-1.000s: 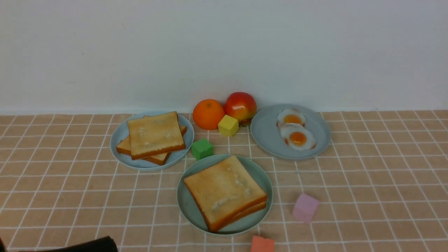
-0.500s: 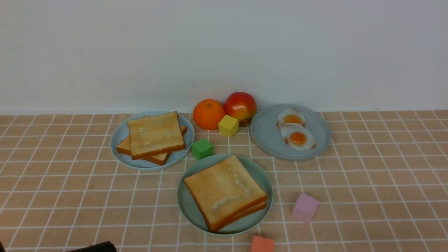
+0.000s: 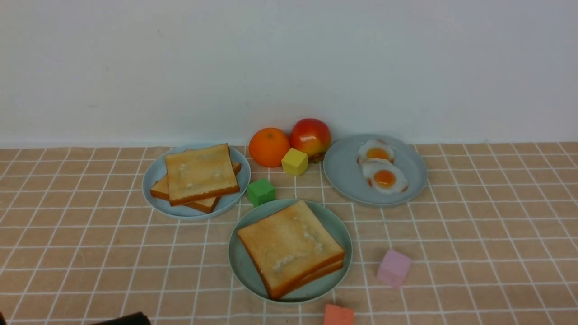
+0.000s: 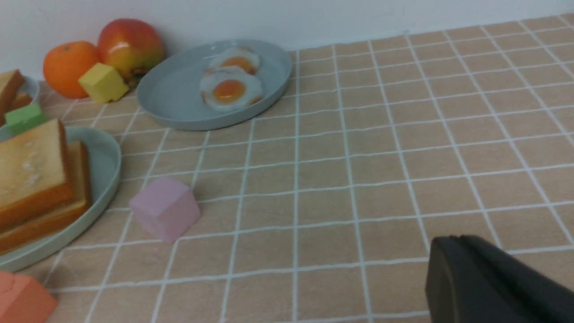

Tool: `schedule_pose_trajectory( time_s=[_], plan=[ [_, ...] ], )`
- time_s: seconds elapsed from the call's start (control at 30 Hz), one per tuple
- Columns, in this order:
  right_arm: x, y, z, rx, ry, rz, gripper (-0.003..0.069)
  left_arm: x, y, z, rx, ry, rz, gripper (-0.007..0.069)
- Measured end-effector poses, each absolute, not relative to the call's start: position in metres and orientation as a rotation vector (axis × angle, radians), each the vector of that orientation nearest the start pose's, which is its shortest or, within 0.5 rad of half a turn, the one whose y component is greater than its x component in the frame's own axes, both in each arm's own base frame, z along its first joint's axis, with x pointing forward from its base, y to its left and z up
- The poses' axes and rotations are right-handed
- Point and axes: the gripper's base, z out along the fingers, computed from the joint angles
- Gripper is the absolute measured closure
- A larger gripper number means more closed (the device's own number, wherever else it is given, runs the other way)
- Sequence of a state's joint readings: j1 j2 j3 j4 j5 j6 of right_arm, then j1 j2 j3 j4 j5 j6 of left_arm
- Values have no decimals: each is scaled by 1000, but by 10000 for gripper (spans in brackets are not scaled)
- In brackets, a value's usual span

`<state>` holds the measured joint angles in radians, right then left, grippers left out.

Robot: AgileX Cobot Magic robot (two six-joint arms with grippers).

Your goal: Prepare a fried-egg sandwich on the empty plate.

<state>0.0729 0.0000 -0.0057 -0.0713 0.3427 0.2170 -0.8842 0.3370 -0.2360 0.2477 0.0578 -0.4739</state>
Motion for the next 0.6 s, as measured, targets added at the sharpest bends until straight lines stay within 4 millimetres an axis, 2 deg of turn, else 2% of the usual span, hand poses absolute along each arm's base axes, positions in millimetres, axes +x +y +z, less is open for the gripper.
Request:
schedule_pose_trajectory(
  time_s=[0.13,0.33,0.6],
  plan=[
    [53,1,175,86,1848,110,674,57,-67,265,541,1620,-830,638],
    [53,3,176,82,1842,147,674,57,-67,265,541,1620,-830,636],
    [53,5,174,-16,1855,110,674,57,-67,265,541,1620,-830,634]
  ],
)
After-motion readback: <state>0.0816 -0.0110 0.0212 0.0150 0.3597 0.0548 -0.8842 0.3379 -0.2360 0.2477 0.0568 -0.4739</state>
